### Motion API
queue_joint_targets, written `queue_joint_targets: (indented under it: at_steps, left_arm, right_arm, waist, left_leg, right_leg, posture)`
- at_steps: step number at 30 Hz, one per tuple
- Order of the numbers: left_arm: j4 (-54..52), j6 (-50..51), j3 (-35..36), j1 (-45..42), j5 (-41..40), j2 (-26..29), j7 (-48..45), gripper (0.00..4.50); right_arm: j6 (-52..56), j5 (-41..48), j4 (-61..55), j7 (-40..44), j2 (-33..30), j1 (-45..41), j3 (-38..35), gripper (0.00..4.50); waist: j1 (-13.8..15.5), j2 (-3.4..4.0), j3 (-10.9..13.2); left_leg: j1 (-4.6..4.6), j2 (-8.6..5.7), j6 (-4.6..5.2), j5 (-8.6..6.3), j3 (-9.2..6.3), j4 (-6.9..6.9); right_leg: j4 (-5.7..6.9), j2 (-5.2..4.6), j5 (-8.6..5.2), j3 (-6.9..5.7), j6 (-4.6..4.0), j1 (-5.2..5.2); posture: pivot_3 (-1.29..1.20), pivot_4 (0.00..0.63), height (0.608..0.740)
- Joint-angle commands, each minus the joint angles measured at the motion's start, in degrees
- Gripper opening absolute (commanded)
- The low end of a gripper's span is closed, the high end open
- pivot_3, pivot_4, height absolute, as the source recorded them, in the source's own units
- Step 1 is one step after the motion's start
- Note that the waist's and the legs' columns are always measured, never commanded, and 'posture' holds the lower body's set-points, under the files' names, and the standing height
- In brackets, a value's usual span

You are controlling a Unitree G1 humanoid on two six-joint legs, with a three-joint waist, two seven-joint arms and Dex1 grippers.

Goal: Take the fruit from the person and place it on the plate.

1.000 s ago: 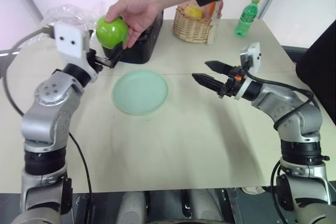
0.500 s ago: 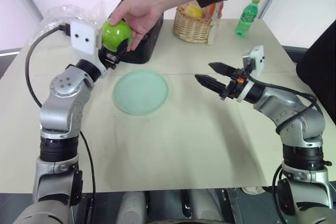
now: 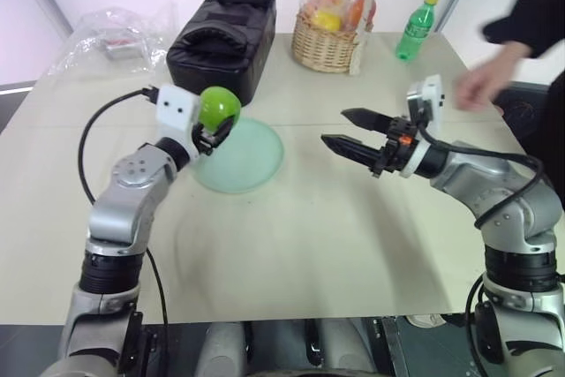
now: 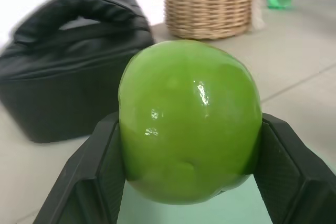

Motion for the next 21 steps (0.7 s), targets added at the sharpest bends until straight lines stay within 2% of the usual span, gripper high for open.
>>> queue_joint_targets:
  at_steps: [1, 3, 5, 13, 17, 21]
  left_arm:
    - [-2.56, 1.45, -0.71, 0.36, 0.35, -0.57, -0.16, 2.73]
    - [-2.66, 1.71, -0.78, 0.65, -0.10, -1.31, -0.41, 3.74]
    - [-2.60, 1.72, -0.54, 0.74, -0.32, -1.83, -0.63, 4.48]
    - [-3.56, 1.37, 2.65, 0.31, -2.20, -2.87, -1.02, 4.48]
    - [-7.27, 5.94, 11.75, 1.01, -10.81, -1.21, -2.90, 4.48]
    - [-10.06, 8.48, 20.91, 5.45, -14.83, 4.45, -4.42, 4.48]
  right_arm:
    - [0.81, 1.96, -3.61, 0.32, -0.75, 0.08, -0.66, 4.50]
    - [2.21, 3.21, -4.76, 0.81, -1.45, 0.38, -0.74, 4.50]
    - [2.91, 3.67, -5.46, 0.87, -1.88, 0.77, -0.77, 4.50]
    - [3.07, 3.81, -5.68, 0.20, -1.91, 1.25, -0.92, 4.50]
    - [2.58, 3.26, -4.75, -0.02, -1.99, 1.12, -1.13, 4.50]
    - [0.46, 1.30, -1.68, -0.34, -1.82, 0.84, -1.87, 4.50]
  waist:
    - [-0.03, 0.00, 0.00]
    - [-0.08, 0.00, 0.00]
    - [-0.07, 0.00, 0.00]
    - [-0.05, 0.00, 0.00]
    - [-0.23, 0.00, 0.00]
    - [-0.51, 0.00, 0.00]
  left_leg:
    - [0.00, 0.00, 0.00, 0.00, -0.01, 0.00]
    - [0.00, 0.01, 0.00, 0.00, -0.02, 0.00]
    - [0.00, 0.01, 0.00, 0.00, -0.03, -0.01]
    - [0.00, 0.01, 0.00, 0.00, -0.03, 0.00]
    - [0.00, 0.01, 0.00, 0.00, -0.03, -0.01]
    - [0.03, 0.06, 0.01, 0.00, -0.04, -0.04]
  right_leg:
    - [0.00, 0.01, 0.00, 0.00, 0.00, 0.00]
    - [0.00, 0.01, 0.00, 0.00, 0.00, 0.00]
    - [0.00, 0.01, 0.00, 0.00, 0.00, 0.00]
    - [0.00, 0.01, 0.00, -0.01, 0.00, 0.00]
    - [0.00, 0.01, 0.00, 0.00, 0.00, 0.00]
    - [0.01, 0.08, 0.00, 0.01, -0.01, -0.01]
  posture:
    - [0.00, 0.150, 0.740]
    - [0.00, 0.150, 0.740]
    - [0.00, 0.150, 0.740]
    - [0.00, 0.150, 0.740]
    - [0.00, 0.150, 0.740]
    - [0.00, 0.150, 0.740]
